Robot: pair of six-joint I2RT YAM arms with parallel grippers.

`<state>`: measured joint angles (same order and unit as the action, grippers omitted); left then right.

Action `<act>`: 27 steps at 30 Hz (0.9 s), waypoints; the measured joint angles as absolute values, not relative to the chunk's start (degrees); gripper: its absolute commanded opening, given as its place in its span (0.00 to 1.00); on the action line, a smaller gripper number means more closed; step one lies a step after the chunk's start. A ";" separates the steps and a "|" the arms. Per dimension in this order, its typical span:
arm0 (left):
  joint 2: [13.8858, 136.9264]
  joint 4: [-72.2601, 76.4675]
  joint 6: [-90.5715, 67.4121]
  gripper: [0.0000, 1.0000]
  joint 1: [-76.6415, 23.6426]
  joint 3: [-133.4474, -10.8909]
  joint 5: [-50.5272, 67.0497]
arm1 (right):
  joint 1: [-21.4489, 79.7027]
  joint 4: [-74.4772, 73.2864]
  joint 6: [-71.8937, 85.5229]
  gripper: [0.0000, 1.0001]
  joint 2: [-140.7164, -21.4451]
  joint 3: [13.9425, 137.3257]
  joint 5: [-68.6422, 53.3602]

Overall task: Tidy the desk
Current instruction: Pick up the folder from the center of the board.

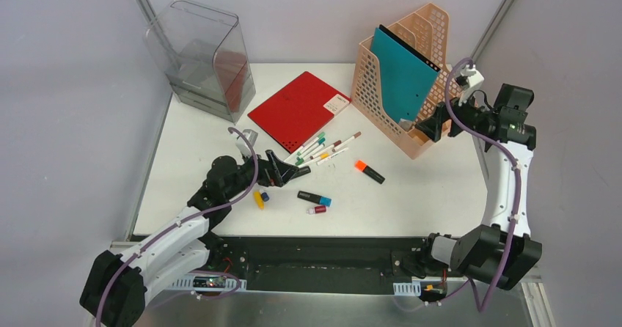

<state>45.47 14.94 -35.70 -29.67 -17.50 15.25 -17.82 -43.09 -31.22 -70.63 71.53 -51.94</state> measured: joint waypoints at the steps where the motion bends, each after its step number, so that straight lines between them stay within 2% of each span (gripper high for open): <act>1: 46.00 15.81 -36.27 0.99 -29.67 -17.19 14.85 | -17.80 -44.18 -30.76 0.99 -70.06 71.64 -52.62; 6: 49.45 19.88 -38.28 0.99 -29.67 -16.45 13.45 | -17.50 -47.29 -27.33 0.99 -67.51 71.53 -57.67; 11: 53.04 22.98 -39.70 0.99 -29.65 -16.45 13.23 | -16.80 -44.93 -22.57 0.99 -63.11 65.54 -62.22; 18: 58.48 26.33 -42.13 0.99 -29.52 -16.45 10.74 | -16.71 -41.47 -19.55 0.99 -60.95 57.17 -63.92; 27: 71.37 36.21 -48.84 0.97 -25.26 -16.45 9.02 | -16.71 -39.70 -19.27 0.99 -59.46 56.36 -65.30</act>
